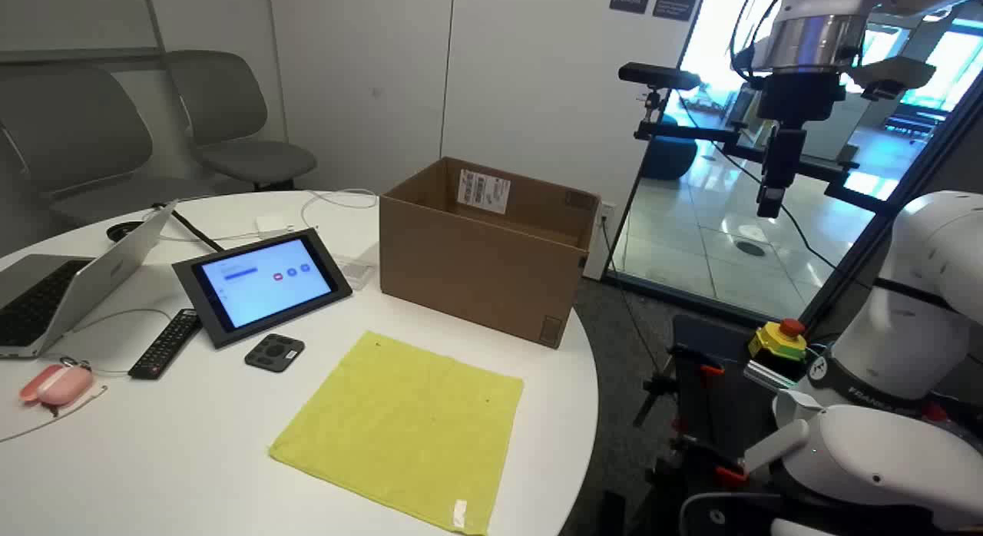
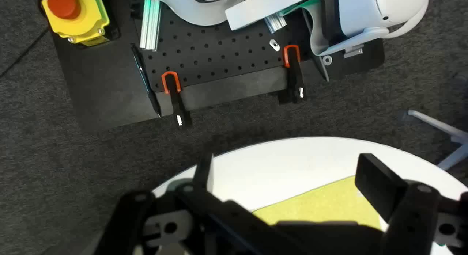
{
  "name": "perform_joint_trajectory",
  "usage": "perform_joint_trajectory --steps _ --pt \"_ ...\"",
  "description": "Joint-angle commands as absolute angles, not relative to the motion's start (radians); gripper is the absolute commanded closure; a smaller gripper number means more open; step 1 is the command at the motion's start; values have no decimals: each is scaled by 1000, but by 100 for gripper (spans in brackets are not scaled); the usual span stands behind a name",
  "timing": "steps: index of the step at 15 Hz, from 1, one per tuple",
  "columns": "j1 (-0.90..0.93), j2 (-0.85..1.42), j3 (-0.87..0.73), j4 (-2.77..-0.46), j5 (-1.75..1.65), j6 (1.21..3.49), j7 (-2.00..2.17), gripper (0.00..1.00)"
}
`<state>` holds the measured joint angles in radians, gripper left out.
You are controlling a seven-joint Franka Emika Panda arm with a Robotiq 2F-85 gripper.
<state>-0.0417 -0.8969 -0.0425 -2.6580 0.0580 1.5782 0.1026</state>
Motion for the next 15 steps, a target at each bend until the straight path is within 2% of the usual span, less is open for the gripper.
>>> perform_joint_trajectory --steps 1,8,15 --pt "-54 -896 -33 -2656 64 1576 94 0" --pt "-42 -809 -19 -2609 57 1619 85 0" --pt "32 -492 89 -2431 96 1853 140 0"
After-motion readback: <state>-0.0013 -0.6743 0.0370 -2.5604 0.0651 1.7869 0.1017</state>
